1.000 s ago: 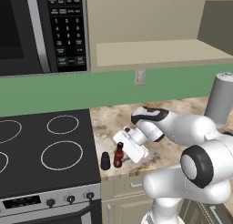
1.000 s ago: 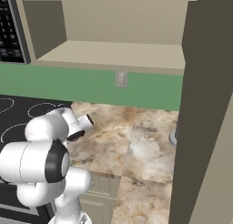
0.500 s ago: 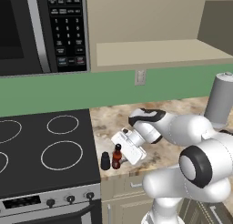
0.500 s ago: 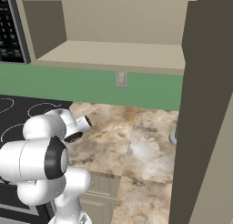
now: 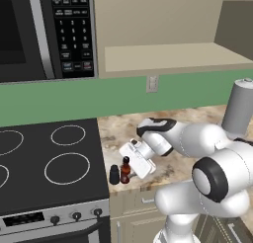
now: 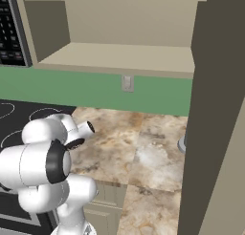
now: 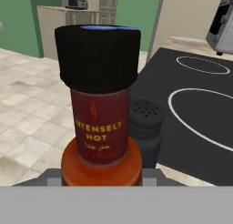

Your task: Take 2 condiments from the cabinet and move them on the counter near the stove.Make sure the condiments are lined up with each other, next to each other.

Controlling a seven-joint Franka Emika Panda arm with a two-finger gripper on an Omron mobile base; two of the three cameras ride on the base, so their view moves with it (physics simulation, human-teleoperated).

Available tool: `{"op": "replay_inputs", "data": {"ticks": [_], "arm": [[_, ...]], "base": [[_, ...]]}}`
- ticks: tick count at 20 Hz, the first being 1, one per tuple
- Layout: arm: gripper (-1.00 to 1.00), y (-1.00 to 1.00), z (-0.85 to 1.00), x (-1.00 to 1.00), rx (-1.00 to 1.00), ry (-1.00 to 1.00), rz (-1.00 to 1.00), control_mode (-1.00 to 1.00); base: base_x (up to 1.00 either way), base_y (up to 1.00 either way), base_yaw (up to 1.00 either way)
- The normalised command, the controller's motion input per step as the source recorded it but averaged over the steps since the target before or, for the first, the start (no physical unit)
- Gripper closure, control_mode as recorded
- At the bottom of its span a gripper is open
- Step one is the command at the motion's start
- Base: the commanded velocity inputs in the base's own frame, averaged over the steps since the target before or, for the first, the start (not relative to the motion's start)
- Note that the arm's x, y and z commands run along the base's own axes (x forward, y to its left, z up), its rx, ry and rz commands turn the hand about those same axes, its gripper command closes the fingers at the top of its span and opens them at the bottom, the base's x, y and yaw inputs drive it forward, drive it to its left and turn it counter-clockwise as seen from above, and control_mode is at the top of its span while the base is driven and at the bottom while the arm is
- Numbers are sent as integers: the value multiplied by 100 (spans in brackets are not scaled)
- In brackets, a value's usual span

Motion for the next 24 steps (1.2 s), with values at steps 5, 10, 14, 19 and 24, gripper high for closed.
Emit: {"op": "replay_inputs", "data": {"ticks": [5, 10, 14, 19, 24], "arm": [[100, 6, -13, 2, 0, 0, -1, -100], [100, 4, -8, 3, 0, -2, 0, -100], [100, 0, -13, 0, 0, -4, 0, -100], [100, 0, -8, 0, 0, 0, 0, -100], [-100, 0, -12, 0, 0, -5, 0, -100]], "base": [[0, 0, 0], [0, 0, 0], [0, 0, 0], [0, 0, 0], [0, 0, 0]]}}
